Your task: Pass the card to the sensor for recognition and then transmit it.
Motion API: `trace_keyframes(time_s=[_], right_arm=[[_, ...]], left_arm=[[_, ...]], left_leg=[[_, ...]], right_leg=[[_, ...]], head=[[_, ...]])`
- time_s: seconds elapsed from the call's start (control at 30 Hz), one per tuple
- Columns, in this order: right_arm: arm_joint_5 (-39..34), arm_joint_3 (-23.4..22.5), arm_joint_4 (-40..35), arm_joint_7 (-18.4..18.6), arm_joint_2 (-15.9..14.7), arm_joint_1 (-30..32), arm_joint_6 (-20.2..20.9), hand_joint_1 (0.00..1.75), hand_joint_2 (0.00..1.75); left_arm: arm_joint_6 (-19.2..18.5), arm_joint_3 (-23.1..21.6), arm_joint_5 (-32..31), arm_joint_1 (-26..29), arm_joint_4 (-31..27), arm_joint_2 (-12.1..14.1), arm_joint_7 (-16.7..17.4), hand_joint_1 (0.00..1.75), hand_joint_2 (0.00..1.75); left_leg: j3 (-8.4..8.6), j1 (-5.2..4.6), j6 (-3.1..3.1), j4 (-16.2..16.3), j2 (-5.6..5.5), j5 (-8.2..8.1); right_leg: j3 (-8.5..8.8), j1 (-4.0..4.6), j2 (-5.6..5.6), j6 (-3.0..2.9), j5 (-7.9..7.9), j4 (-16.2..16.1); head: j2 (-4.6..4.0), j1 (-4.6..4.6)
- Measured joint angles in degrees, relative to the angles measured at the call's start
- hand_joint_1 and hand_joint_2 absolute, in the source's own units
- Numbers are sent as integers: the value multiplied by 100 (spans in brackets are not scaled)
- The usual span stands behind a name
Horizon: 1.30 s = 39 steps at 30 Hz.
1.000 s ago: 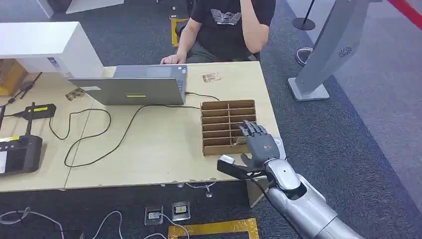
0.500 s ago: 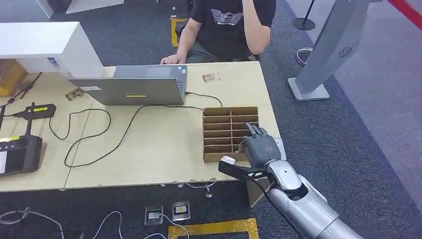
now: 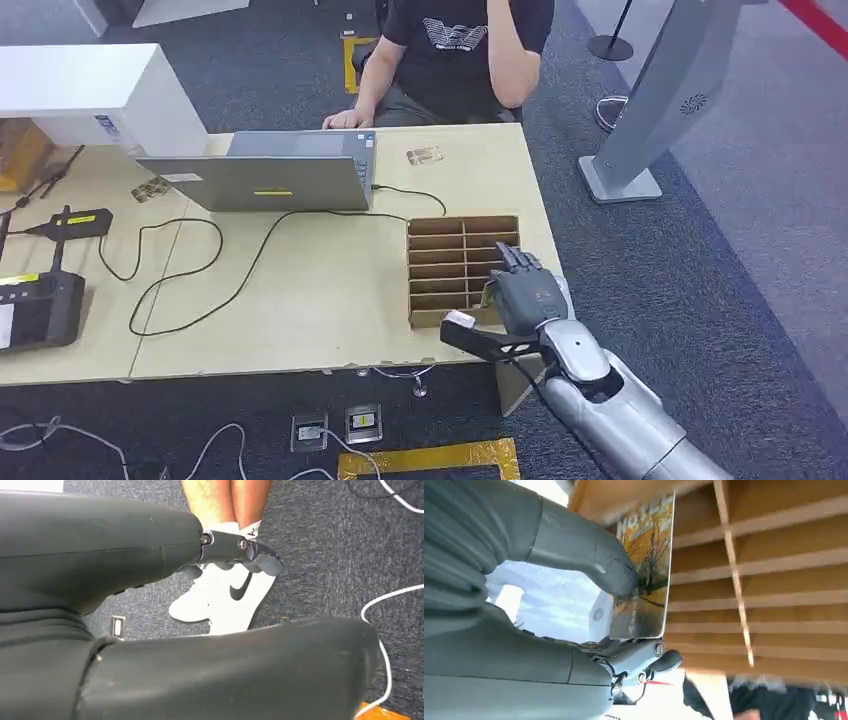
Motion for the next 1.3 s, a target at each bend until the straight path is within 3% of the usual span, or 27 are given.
trace_keyframes(time_s=[0.17,0.4,0.6,0.97,1.0,1.03,1.07,1.1,1.17,1.3], right_arm=[[124,-328,-842,-85,-81,-353,133,175,175],[361,-1008,-1941,-584,-94,-1230,-448,175,175],[664,-1337,-1928,-872,-7,-1690,-847,175,175],[716,-1338,-1869,-898,15,-1727,-937,175,175],[806,-1335,-1325,-1084,161,-1884,-1660,175,175],[806,-1333,-1166,-1126,199,-1934,-1793,175,175],[990,-1309,-267,-1229,365,-2161,-2352,175,175],[1191,-1239,771,-1274,546,-2383,-2544,175,175],[1602,-1069,1932,-1049,820,-2570,-2343,175,175],[1698,-988,2469,-914,988,-2655,-2267,175,175]], left_arm=[[0,-2,39,-1,0,2,-52,0,0],[0,-15,37,-2,0,-13,-164,0,0],[0,-55,-83,-21,0,-39,-251,0,0],[0,-68,-105,-27,0,-39,-251,0,0],[0,-129,-114,-77,0,-52,-251,0,0],[0,-131,-105,-89,0,-55,-251,0,0],[0,-155,-116,-131,0,-74,-251,0,0],[0,-170,-175,-195,0,-83,-225,0,0],[0,-273,-258,-302,0,-85,-87,0,0],[0,-308,-289,-360,0,-85,-24,0,0]], left_leg=[[1,-1,0,1,5,1],[3,0,1,1,4,3],[-2,-1,1,0,3,2],[-2,-1,1,0,4,2],[-2,-1,1,0,3,3],[-2,0,1,0,2,3],[-2,1,0,0,-1,4],[-5,1,1,0,-4,5],[-7,0,1,1,-4,4],[-7,0,0,1,-4,4]], right_leg=[[-2,-1,6,-1,4,2],[1,0,4,0,4,2],[2,-1,4,0,4,1],[1,-1,5,0,4,1],[1,-1,3,0,4,2],[1,0,2,0,4,2],[1,1,-2,-1,4,4],[2,1,-6,0,4,5],[-2,1,-5,0,3,4],[-4,1,-3,-1,3,4]], head=[[0,2],[0,2],[0,2],[0,5],[0,-2],[0,0],[0,2],[0,0],[0,0],[0,0]])
